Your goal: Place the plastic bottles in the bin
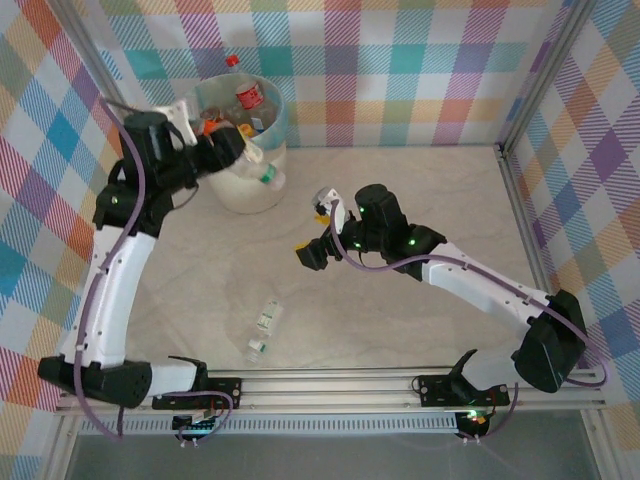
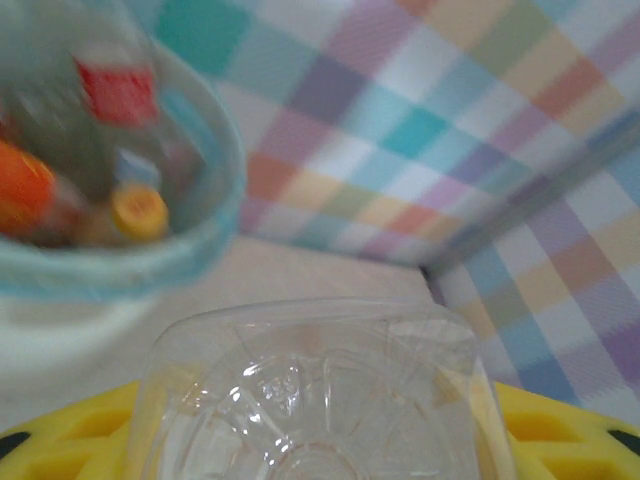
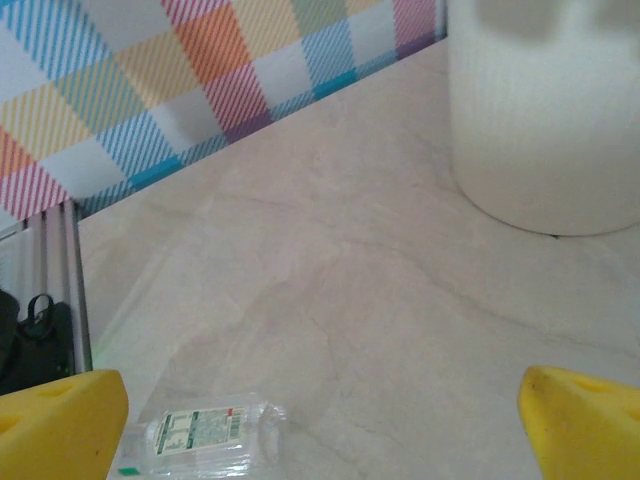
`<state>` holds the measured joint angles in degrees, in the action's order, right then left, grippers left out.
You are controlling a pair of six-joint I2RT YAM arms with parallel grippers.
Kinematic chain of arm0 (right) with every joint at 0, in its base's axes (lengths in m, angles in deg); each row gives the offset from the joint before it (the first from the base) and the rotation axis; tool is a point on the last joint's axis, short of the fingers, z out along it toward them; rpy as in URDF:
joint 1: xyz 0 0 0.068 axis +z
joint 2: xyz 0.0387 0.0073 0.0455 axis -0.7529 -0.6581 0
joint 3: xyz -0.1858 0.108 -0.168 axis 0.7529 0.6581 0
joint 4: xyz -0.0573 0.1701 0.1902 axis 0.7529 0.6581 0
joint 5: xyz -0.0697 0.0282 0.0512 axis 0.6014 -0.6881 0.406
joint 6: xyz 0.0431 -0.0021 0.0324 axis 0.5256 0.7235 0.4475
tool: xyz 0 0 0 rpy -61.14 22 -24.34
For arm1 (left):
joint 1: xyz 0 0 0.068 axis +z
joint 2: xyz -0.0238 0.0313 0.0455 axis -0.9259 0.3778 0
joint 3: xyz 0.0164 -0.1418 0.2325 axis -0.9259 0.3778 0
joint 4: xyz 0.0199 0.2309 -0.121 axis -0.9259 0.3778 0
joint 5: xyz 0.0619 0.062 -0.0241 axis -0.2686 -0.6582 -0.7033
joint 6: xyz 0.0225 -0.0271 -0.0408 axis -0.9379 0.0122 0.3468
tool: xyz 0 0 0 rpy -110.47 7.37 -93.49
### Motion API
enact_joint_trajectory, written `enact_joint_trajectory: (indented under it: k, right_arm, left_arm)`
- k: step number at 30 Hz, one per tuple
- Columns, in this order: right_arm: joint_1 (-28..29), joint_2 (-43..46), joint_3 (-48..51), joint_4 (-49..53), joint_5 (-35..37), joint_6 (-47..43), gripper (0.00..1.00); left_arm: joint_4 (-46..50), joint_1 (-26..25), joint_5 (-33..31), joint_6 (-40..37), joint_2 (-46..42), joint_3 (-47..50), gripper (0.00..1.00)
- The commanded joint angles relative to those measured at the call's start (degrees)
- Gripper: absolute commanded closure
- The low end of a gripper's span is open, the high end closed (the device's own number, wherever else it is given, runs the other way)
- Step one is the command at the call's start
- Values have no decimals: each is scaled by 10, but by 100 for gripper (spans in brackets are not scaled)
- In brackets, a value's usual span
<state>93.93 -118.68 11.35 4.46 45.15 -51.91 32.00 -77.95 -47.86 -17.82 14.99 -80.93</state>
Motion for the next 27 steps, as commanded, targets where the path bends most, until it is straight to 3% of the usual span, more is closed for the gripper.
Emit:
enact_joint_trajectory:
  k: [1, 7, 14, 18, 21, 23, 27]
  right_arm:
    - [2, -20, -35, 13, 15, 24, 0]
    - [2, -58, -91, 51, -22, 34, 0]
    - [2, -88, -152, 105, -20, 2, 0]
    - [2, -106, -181, 131, -20, -19, 0]
    - [2, -121, -199, 147, -20, -27, 0]
    - [2, -133, -211, 155, -23, -31, 0]
    - [2, -152, -229, 163, -36, -30, 0]
  left_arm:
    - [7, 31, -108, -41, 63, -91, 49]
    - [21, 72, -216, -72, 231, -302, 48]
    - [63, 83, -240, -119, 493, -605, 48]
    - [24, 87, -240, -125, 544, -608, 44]
    - [18, 89, -215, -118, 565, -609, 23]
    - [22, 89, -212, -113, 570, -608, 15]
    - [34, 90, -220, -110, 570, -607, 13]
